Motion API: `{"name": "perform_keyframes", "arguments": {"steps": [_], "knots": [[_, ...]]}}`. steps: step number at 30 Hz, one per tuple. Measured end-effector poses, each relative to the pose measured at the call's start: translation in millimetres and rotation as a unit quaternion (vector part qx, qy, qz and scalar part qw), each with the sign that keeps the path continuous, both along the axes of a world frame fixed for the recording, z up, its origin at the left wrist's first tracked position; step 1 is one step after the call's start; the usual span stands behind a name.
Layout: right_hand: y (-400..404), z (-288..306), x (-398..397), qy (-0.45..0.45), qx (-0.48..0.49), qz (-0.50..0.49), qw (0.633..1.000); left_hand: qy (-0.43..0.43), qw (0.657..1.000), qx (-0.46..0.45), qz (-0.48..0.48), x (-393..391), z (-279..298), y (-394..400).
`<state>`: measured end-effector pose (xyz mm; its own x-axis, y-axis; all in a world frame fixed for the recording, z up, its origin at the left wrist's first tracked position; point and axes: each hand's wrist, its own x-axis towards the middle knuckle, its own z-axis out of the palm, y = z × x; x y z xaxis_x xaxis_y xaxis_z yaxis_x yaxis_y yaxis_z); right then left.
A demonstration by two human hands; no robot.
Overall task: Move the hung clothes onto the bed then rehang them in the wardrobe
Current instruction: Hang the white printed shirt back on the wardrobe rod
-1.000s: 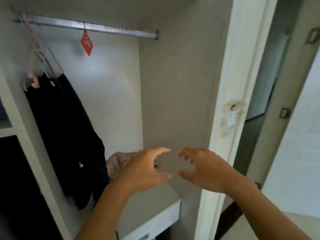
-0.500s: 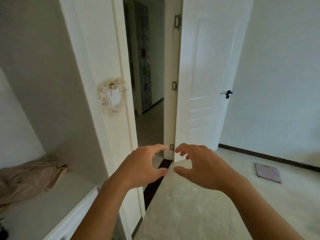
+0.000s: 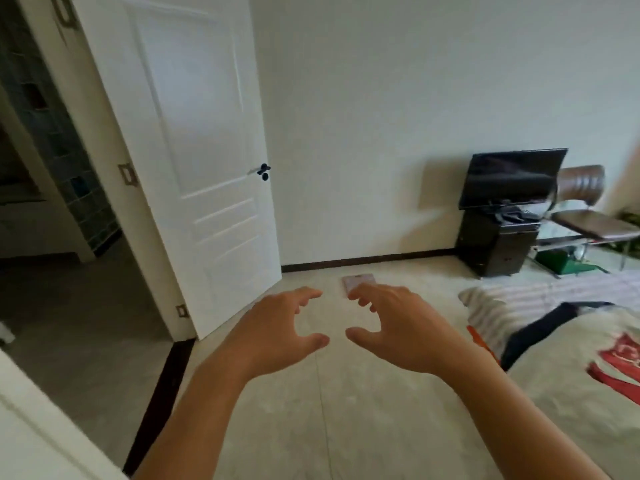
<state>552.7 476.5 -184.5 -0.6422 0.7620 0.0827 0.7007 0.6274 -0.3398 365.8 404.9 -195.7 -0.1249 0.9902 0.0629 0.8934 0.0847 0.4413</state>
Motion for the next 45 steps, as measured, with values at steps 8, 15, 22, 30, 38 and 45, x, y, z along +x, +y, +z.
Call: {"name": "perform_keyframes", "arguments": {"steps": [8,15,22,30,38,45], "knots": [[70,-17,123,-0.018,-0.021,-0.158,0.987,0.034,0.983,-0.079,-0.164,85,-18,138],[127,-13,199,-0.009,-0.015,-0.274,0.962,0.047,0.948,-0.074,-0.307,170,-14,259],[173,-15,266,-0.007,-0.024,-0.388,0.921,0.05,0.903,-0.078,-0.419,253,-20,355],[199,-43,372,0.011,-0.034,-0.481,0.876,0.05,0.849,-0.095,-0.517,383,-42,418],[254,-70,494,0.021,-0.04,-0.5,0.865,0.068,0.836,-0.125,-0.53,515,-62,476],[313,-85,575,0.006,-0.06,-0.502,0.863,0.053,0.829,-0.142,-0.539,597,-68,533]]}}
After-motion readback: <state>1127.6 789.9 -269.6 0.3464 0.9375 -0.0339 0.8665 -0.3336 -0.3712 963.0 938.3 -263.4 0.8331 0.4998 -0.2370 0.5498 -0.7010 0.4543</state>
